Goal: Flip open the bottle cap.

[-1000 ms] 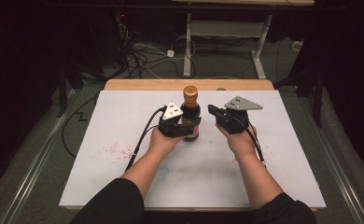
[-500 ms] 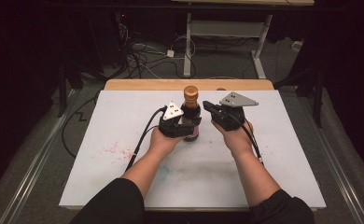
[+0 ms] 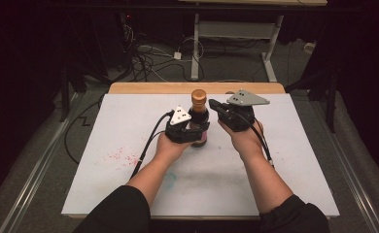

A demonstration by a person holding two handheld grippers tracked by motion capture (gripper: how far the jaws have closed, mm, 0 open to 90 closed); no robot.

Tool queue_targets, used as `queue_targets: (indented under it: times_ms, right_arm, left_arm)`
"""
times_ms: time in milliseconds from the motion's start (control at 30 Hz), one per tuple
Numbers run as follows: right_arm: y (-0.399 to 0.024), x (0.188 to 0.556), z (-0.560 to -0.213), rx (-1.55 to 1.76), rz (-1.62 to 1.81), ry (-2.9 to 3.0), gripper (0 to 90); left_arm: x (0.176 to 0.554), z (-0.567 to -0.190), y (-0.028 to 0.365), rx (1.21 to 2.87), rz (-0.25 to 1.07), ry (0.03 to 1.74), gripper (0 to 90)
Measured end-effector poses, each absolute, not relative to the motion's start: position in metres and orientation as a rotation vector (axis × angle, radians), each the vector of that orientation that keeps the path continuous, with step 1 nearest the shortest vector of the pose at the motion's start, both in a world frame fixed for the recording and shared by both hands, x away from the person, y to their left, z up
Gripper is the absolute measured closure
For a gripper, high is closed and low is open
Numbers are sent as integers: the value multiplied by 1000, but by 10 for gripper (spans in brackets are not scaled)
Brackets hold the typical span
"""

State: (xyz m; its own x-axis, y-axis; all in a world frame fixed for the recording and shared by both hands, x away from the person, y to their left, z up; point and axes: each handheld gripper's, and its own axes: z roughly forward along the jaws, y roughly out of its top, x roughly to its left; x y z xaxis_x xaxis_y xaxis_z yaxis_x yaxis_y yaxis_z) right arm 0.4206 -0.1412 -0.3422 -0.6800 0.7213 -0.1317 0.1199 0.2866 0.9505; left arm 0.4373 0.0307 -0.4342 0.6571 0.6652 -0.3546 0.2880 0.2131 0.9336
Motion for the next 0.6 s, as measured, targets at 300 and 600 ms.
queue_targets:
  times_ms: [300,600]
  right_arm:
    - [-138,417,-331,729,1400,2002,900]
    - [-135,414,-325,714,1391,2010,900]
  left_arm:
    - [438,-434,30,1360,314,881,285]
    - [437,-434,30,1373,317,878,285]
